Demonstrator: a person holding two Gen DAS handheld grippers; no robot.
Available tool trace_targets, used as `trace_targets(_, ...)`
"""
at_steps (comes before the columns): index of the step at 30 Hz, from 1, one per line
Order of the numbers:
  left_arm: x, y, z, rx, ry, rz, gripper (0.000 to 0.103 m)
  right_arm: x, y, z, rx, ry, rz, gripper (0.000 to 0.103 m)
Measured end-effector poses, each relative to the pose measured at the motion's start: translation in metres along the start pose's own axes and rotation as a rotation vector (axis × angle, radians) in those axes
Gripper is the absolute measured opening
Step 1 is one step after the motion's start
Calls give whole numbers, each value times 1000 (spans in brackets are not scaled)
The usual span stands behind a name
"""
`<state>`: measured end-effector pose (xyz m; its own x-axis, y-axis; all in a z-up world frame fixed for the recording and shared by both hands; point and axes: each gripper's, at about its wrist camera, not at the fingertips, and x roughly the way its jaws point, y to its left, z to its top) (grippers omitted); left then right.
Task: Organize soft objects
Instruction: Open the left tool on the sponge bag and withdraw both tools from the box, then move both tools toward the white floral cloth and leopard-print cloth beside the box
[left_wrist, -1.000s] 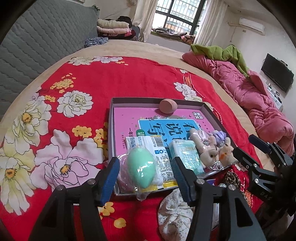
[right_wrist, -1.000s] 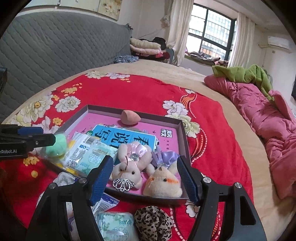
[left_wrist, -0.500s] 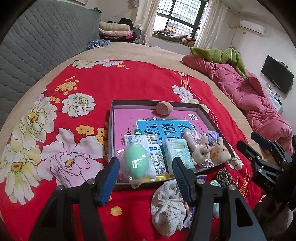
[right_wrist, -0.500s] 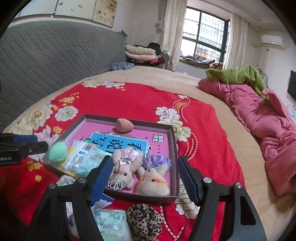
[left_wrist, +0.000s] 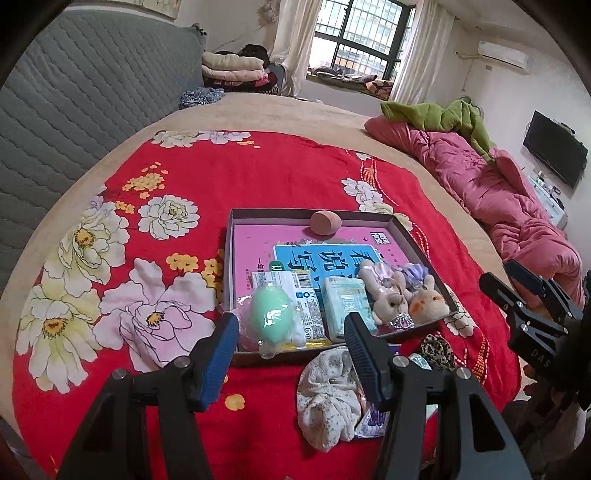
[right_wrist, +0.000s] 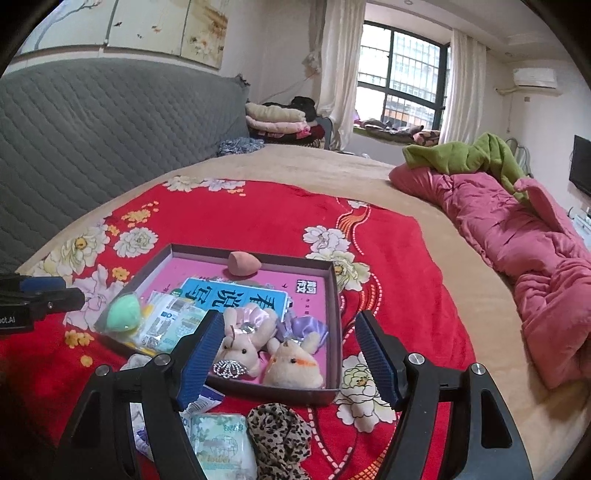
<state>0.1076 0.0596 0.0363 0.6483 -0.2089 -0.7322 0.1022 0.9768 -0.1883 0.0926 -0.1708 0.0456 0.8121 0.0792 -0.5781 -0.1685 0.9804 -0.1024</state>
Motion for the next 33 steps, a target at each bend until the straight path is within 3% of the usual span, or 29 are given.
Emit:
trace_targets(22,-35,-24,-11,47,-20,20,59,-46,-13,-13,17,-27,25,75)
trace_targets(33,-37,-35,-29,53,28,19,59,-62,-17,-33,11,-5,36,75)
